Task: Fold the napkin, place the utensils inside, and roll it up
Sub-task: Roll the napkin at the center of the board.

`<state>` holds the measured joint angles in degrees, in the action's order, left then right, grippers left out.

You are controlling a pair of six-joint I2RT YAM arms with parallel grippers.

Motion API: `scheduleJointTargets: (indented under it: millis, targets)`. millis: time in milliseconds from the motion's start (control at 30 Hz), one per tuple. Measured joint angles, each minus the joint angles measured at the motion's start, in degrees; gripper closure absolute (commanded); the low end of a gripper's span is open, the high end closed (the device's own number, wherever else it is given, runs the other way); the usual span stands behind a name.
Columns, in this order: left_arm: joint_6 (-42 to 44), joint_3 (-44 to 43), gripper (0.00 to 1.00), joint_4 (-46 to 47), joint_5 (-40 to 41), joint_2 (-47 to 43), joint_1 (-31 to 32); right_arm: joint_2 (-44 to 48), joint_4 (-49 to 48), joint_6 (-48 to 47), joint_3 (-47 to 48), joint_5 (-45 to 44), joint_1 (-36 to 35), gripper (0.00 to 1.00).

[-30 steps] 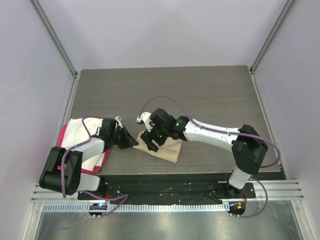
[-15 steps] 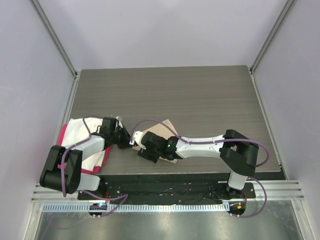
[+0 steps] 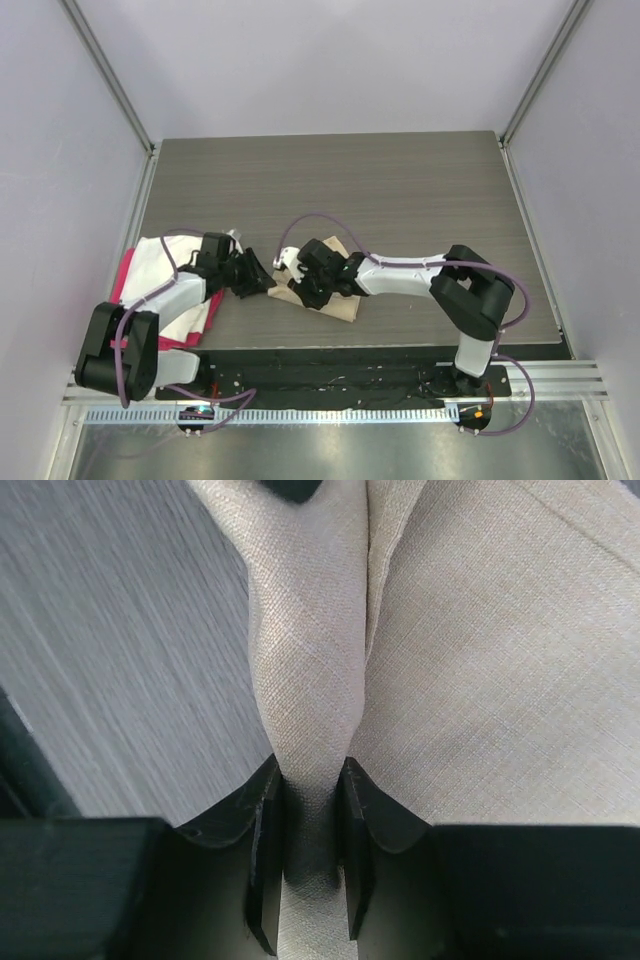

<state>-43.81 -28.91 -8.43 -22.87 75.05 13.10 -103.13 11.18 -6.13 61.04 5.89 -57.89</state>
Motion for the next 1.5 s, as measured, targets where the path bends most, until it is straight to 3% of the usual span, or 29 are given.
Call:
scheduleJointTargets:
  millis: [133, 333, 567, 833, 1100, 1267, 1333, 1500]
  targets:
    - [1.22, -0.55, 0.39, -3.63, 3.72, -4.83, 0.00, -0.55, 0.83, 1.51, 0.26, 8.87, 3.54, 0.77]
    - [2.32, -0.52, 0.40, -5.16, 5.90, -12.39, 0.00, -4.42, 3.04, 3.76, 3.26, 20.98, 7.96, 0.78]
    - [2.03, 3.34, 0.44, -0.02, 2.45, -13.79, 0.00, -9.92, 5.64, 5.49, 7.17, 33.79, 10.97, 0.78]
    - [1.38, 5.75, 0.53, 6.16, -1.55, -11.45, 0.00, -13.77, 6.88, 6.51, 9.16, 42.01, 13.40, 0.78]
    - [-0.07, 8.09, 0.80, 14.21, -4.92, -3.67, 0.24, -15.32, 7.54, 6.95, 9.99, 44.87, 14.03, 0.77]
    - [-0.66, 8.15, 0.96, 16.13, -5.75, -1.77, 0.39, -15.39, 7.80, 7.80, 10.19, 44.59, 14.14, 0.66]
    - [-0.66, 8.15, 1.00, 16.37, -5.73, -1.51, 0.44, -15.30, 8.28, 8.48, 10.45, 44.30, 14.14, 0.55]
    - [-0.76, 7.80, 1.00, 16.33, -5.66, 0.63, 0.44, -11.61, 11.26, 9.73, 10.60, 38.34, 13.70, 0.37]
